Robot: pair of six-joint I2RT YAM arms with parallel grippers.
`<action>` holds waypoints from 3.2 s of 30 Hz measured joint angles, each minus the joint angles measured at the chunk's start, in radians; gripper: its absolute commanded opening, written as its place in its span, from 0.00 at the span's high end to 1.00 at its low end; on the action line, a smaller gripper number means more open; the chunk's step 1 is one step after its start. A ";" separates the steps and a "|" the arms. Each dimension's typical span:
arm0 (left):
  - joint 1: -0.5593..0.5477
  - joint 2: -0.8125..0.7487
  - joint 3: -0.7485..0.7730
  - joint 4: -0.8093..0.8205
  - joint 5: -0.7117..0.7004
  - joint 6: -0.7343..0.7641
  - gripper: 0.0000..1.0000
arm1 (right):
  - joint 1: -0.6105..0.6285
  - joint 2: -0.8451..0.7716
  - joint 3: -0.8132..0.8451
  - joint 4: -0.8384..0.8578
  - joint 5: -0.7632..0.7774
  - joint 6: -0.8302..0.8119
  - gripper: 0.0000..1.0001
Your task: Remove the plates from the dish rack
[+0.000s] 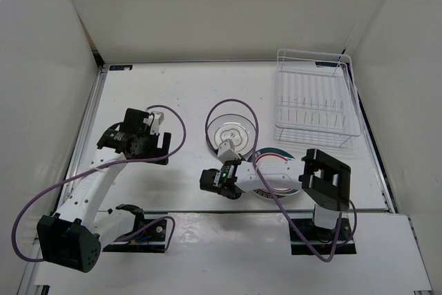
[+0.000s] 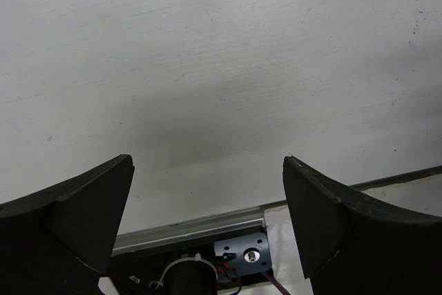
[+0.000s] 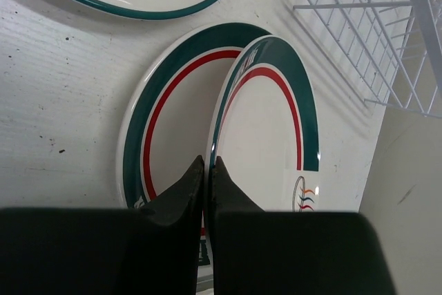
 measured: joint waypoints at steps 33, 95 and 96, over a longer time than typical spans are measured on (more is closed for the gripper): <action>0.000 0.003 0.000 -0.003 0.008 0.000 0.00 | 0.002 -0.184 -0.032 0.175 -0.134 -0.166 0.48; 0.000 -0.013 0.000 -0.002 0.034 0.000 0.00 | -1.394 -0.650 -0.319 0.392 -1.120 -0.078 0.10; 0.000 -0.013 0.000 -0.002 0.034 0.000 0.00 | -1.403 -0.650 -0.320 0.396 -1.120 -0.071 0.10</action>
